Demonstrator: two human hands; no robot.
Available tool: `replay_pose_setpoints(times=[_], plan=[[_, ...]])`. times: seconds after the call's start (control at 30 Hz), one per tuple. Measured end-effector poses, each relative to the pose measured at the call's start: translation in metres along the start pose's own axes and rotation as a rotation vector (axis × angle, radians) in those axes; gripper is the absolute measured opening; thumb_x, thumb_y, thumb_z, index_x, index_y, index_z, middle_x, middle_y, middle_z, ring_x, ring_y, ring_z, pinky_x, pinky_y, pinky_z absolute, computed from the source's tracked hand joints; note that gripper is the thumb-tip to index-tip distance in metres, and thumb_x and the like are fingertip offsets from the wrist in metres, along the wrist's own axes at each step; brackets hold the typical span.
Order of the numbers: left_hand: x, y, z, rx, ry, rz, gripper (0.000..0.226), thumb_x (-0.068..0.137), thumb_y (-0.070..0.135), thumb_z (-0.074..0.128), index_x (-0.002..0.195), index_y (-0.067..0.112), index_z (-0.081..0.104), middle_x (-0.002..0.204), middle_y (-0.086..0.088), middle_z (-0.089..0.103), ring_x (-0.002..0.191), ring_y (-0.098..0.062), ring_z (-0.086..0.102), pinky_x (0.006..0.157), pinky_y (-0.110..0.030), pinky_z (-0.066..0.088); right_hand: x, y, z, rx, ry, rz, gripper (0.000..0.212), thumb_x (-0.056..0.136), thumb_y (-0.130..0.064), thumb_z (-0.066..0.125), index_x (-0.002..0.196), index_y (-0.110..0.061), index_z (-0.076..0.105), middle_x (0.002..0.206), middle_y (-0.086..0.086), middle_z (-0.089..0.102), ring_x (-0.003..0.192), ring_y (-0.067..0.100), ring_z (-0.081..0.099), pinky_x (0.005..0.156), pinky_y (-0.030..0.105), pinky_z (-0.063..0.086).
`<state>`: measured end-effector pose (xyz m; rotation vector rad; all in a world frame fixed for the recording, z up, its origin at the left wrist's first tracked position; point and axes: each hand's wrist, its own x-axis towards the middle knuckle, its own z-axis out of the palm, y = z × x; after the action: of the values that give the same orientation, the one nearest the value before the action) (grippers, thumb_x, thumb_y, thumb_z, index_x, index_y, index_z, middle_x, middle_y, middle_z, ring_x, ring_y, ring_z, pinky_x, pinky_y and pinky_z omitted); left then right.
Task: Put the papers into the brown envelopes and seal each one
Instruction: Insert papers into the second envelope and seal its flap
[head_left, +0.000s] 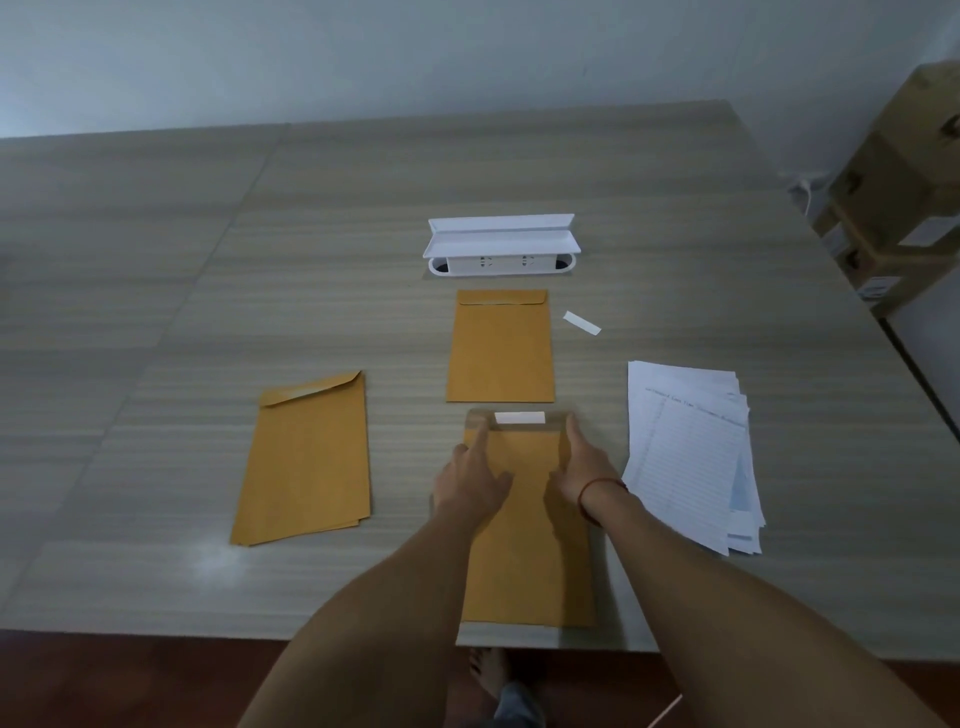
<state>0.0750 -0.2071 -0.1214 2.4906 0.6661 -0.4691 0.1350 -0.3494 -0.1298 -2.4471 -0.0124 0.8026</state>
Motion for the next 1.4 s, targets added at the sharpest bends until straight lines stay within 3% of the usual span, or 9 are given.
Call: replay_pose_setpoints(times=[0.27,0.5,0.63,0.7,0.87,1.0,1.13,1.27,1.4], plan=[[0.029,0.006,-0.009,0.057,-0.063,-0.031,0.078,0.084,0.051,0.060,0.146,0.030,0.019,0.133,-0.008,0.053,0.121,-0.031,0.053,0.095,-0.043,0.048,0.016,-0.010,-0.010,-0.123,-0.058,0.059,0.078,0.092,-0.012,0.050,0.154,-0.028,0.005,0.132,0.011,0.053,0.113,0.027,0.057,0.091,0.036,0.050],[0.028,0.010,-0.014,0.054,-0.084,-0.056,0.076,0.087,0.046,0.059,0.148,0.029,0.018,0.137,-0.009,0.049,0.124,-0.031,0.051,0.098,-0.043,0.046,0.014,-0.016,-0.020,-0.126,-0.100,0.050,0.080,0.090,-0.008,0.051,0.153,-0.027,0.007,0.118,0.010,0.058,0.097,0.023,0.058,0.086,0.036,0.053],[0.017,0.025,-0.013,0.034,0.012,-0.013,0.052,0.090,0.038,0.056,0.138,0.024,0.041,0.132,-0.007,0.053,0.119,-0.028,0.054,0.096,-0.041,0.047,0.005,-0.004,-0.040,-0.107,0.080,0.042,0.031,0.092,-0.010,0.043,0.121,-0.020,0.045,0.107,0.007,0.060,0.088,0.022,0.058,0.076,0.033,0.052],[0.013,0.043,-0.008,0.000,0.036,0.011,0.045,0.091,0.034,0.055,0.132,0.016,0.049,0.129,-0.007,0.055,0.117,-0.027,0.055,0.094,-0.039,0.048,-0.001,0.011,-0.056,-0.098,0.172,0.064,0.017,0.095,-0.013,0.040,0.108,-0.017,0.049,0.105,0.008,0.059,0.086,0.024,0.057,0.075,0.033,0.048],[0.011,0.096,0.020,-0.104,-0.001,0.078,0.033,0.091,0.027,0.056,0.120,0.011,0.057,0.121,-0.008,0.058,0.111,-0.026,0.056,0.089,-0.034,0.046,-0.010,0.062,-0.086,-0.081,0.308,0.209,0.037,0.099,-0.030,0.044,0.131,-0.011,0.048,0.133,0.015,0.047,0.120,0.032,0.050,0.097,0.039,0.041],[0.013,0.132,0.053,-0.209,-0.028,0.131,0.032,0.085,0.030,0.062,0.110,0.011,0.060,0.113,-0.007,0.060,0.101,-0.024,0.058,0.084,-0.032,0.047,-0.013,0.102,-0.101,-0.039,0.389,0.377,0.042,0.097,-0.034,0.049,0.129,-0.007,0.049,0.133,0.017,0.046,0.123,0.032,0.048,0.098,0.039,0.041],[0.013,0.152,0.074,-0.249,-0.037,0.158,0.023,0.080,0.025,0.071,0.080,0.012,0.053,0.080,0.001,0.053,0.078,-0.016,0.051,0.061,-0.023,0.038,-0.014,0.118,-0.105,0.041,0.405,0.435,0.045,0.089,-0.035,0.062,0.123,-0.006,0.054,0.129,0.016,0.049,0.119,0.031,0.051,0.093,0.040,0.046],[0.013,0.157,0.083,-0.257,-0.042,0.126,0.037,0.075,0.021,0.077,0.102,0.006,0.058,0.099,0.000,0.060,0.084,-0.010,0.053,0.058,-0.012,0.036,-0.010,0.121,-0.107,0.150,0.396,0.473,0.056,0.082,-0.034,0.072,0.125,-0.006,0.050,0.130,0.016,0.049,0.119,0.031,0.052,0.092,0.040,0.048],[0.014,0.158,0.086,-0.241,-0.031,0.072,0.049,0.072,0.020,0.080,0.111,0.010,0.052,0.109,-0.001,0.054,0.090,-0.011,0.050,0.071,-0.020,0.041,-0.006,0.124,-0.110,0.331,0.402,0.521,0.061,0.071,-0.030,0.081,0.120,-0.006,0.053,0.125,0.014,0.057,0.112,0.032,0.058,0.090,0.039,0.052]])
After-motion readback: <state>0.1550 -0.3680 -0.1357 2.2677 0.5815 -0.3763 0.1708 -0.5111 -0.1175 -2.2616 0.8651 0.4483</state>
